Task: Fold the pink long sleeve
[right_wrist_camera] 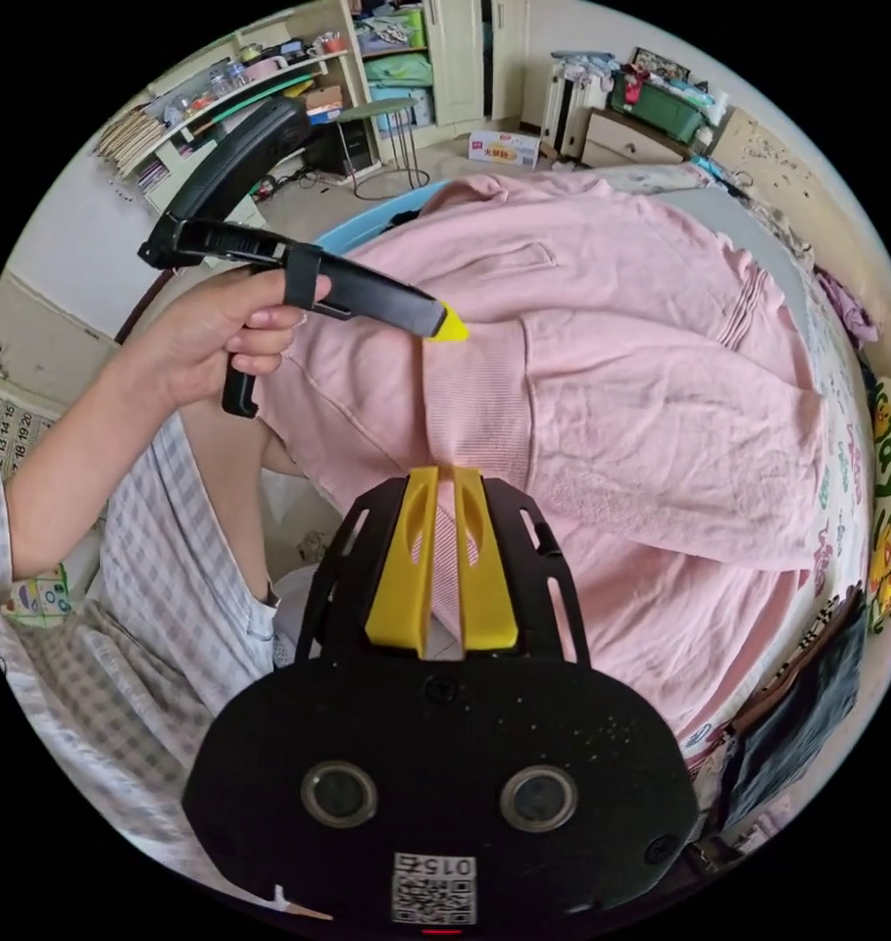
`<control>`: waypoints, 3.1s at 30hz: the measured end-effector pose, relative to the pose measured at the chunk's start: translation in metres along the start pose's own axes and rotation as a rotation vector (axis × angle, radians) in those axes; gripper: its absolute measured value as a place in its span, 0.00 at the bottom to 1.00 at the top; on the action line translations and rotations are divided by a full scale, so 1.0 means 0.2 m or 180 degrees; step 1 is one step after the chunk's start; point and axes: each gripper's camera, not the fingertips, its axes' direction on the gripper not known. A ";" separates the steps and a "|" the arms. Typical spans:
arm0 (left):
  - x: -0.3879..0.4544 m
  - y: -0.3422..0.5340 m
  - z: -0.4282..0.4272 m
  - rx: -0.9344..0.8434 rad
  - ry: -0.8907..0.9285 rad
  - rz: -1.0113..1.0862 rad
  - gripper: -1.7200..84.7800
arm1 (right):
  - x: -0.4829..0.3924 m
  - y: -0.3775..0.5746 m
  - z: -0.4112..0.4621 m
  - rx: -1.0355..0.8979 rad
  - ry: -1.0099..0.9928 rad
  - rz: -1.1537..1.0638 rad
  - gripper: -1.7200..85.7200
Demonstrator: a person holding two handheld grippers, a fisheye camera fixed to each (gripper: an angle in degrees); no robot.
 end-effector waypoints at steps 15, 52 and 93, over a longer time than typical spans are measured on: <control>-1.61 0.69 0.00 0.2490 0.1863 -0.3435 0.21 | 0.24 -0.25 -0.11 0.0122 -0.0324 0.0667 0.03; 0.22 -0.44 0.66 -0.0240 -0.0359 0.1732 0.04 | 0.73 0.40 -0.38 0.1156 -0.0821 0.2484 0.03; -0.13 -0.56 -0.53 0.0340 -0.1356 0.0318 0.18 | 0.74 0.69 -0.66 0.0568 -0.0250 0.2999 0.05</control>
